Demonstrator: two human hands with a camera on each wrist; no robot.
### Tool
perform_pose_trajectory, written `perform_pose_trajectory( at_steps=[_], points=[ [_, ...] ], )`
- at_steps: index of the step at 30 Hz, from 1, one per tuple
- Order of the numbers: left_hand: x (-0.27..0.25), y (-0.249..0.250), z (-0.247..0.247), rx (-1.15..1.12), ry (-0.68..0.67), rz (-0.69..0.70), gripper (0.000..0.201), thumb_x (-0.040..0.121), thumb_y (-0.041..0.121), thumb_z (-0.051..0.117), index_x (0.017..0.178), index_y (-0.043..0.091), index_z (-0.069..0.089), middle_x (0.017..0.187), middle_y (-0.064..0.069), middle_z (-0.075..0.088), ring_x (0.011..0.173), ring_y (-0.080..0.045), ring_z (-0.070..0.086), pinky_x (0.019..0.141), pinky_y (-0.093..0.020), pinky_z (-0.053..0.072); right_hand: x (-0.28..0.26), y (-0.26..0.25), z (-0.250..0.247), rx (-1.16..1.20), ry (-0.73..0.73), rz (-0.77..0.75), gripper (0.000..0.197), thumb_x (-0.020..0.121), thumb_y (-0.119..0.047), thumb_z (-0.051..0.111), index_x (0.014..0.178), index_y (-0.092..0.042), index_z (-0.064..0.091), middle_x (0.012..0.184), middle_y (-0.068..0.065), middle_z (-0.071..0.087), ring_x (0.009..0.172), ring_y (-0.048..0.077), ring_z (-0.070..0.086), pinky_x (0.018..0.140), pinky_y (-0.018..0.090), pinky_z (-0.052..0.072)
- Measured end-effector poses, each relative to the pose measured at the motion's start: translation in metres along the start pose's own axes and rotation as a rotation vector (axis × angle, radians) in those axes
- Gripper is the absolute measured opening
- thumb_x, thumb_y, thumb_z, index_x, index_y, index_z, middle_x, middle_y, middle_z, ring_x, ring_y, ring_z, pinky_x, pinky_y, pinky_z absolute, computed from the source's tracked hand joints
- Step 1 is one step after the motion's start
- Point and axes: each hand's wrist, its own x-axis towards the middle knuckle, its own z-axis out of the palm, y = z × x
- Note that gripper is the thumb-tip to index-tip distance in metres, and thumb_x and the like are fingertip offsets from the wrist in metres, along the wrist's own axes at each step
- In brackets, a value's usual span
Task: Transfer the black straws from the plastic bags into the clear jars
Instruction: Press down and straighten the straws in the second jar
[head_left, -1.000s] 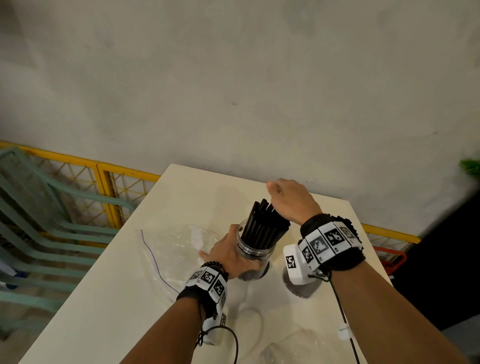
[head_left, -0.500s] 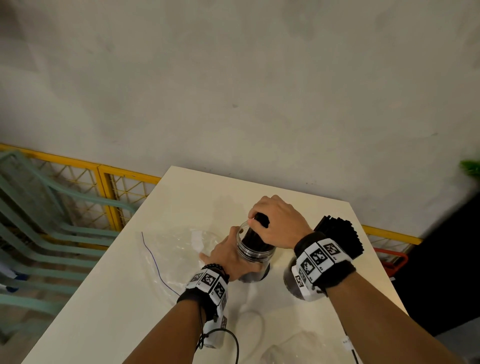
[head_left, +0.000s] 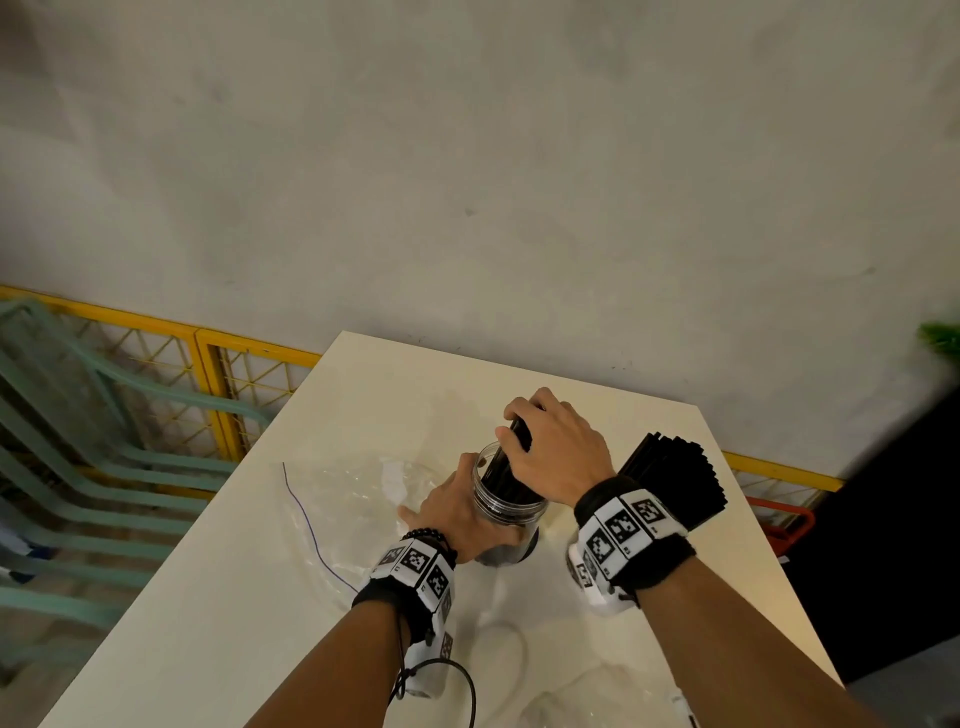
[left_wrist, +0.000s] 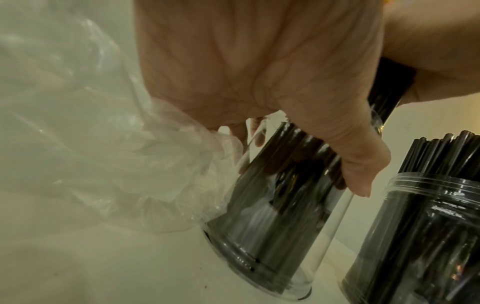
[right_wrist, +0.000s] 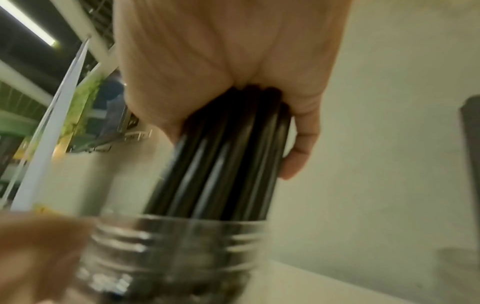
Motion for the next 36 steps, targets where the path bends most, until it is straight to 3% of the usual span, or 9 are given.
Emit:
perform_pose_trajectory(
  at_steps=[8,14,21,24,27,29,31,34,36],
  points=[
    [-0.003,-0.003,-0.001,0.004,-0.002,-0.013,0.096,0.058,0.067,0.075,0.134,0.037,0.024,0.124,0.009,0.067,0.120,-0.031,0.062,0.109,-0.076,0.022,0.001,0.004,-0.008,0.165,-0.089,0.005,0.053,0.092,-0.065,0.036,0.135,-0.035,0.047,0.138,-0.005,0.045,0.127,0.020,0.046,0.102,0.048,0.044],
    [-0.004,-0.005,-0.003,0.003,-0.008,-0.005,0.098,0.053,0.069,0.074,0.131,0.041,0.023,0.124,0.012,0.067,0.119,-0.030,0.063,0.108,-0.076,0.023,0.010,0.014,-0.022,0.321,0.005,0.075,0.035,0.101,-0.044,0.032,0.116,-0.028,0.060,0.123,0.000,0.052,0.117,0.021,0.051,0.099,0.040,0.043],
    [-0.006,-0.001,-0.005,0.007,-0.007,-0.005,0.100,0.056,0.068,0.076,0.136,0.039,0.022,0.127,0.010,0.067,0.120,-0.030,0.062,0.110,-0.068,0.026,-0.002,0.007,-0.029,0.272,-0.039,0.074,0.033,0.102,-0.041,0.035,0.120,-0.026,0.059,0.129,0.001,0.049,0.123,0.022,0.047,0.103,0.043,0.041],
    [-0.006,-0.003,-0.006,-0.040,-0.060,0.030,0.120,0.056,0.066,0.082,0.146,0.032,0.010,0.139,0.004,0.061,0.128,-0.028,0.058,0.108,-0.050,0.033,-0.026,-0.007,-0.048,0.189,0.112,-0.035,0.030,0.101,-0.034,0.042,0.126,-0.025,0.057,0.138,-0.001,0.041,0.132,0.018,0.038,0.106,0.043,0.034],
    [-0.004,-0.013,-0.010,-0.052,-0.047,0.041,0.147,0.037,0.079,0.079,0.149,0.042,-0.010,0.159,0.004,0.040,0.147,-0.027,0.039,0.115,-0.069,0.024,-0.070,-0.019,-0.075,0.255,0.272,-0.215,0.019,0.098,-0.025,0.051,0.111,-0.023,0.064,0.121,-0.006,0.052,0.112,0.011,0.050,0.094,0.029,0.041],
    [-0.010,-0.016,-0.019,-0.025,-0.014,0.047,0.148,0.044,0.074,0.082,0.156,0.033,-0.006,0.165,0.000,0.027,0.152,-0.026,0.029,0.118,-0.066,0.022,-0.100,-0.013,-0.082,0.214,0.152,-0.250,0.014,0.099,-0.027,0.049,0.100,-0.027,0.063,0.099,-0.011,0.056,0.091,0.008,0.056,0.082,0.026,0.047],
    [-0.021,-0.021,-0.033,-0.019,0.033,0.082,0.127,0.062,0.061,0.085,0.158,0.023,0.013,0.163,-0.003,0.029,0.148,-0.025,0.035,0.119,-0.055,0.032,-0.129,0.002,-0.076,0.082,-0.094,-0.207,0.016,0.101,-0.035,0.041,0.098,-0.033,0.056,0.093,-0.015,0.053,0.083,0.006,0.053,0.078,0.030,0.049],
    [-0.033,-0.036,-0.057,0.051,0.126,0.112,0.071,0.083,0.049,0.076,0.141,0.020,0.048,0.143,-0.002,0.054,0.127,-0.023,0.055,0.104,-0.044,0.049,-0.165,0.029,-0.056,-0.074,-0.376,-0.111,0.020,0.103,-0.039,0.035,0.114,-0.042,0.051,0.119,-0.023,0.049,0.101,0.001,0.049,0.082,0.019,0.040],
    [-0.040,-0.048,-0.066,0.213,0.136,0.073,0.061,0.087,0.055,0.070,0.134,0.021,0.052,0.136,0.000,0.059,0.121,-0.022,0.058,0.100,-0.043,0.051,-0.183,0.047,-0.033,-0.151,-0.555,-0.064,0.032,0.100,-0.043,0.041,0.131,-0.046,0.040,0.147,-0.018,0.032,0.130,0.008,0.038,0.093,0.026,0.035]
  ],
)
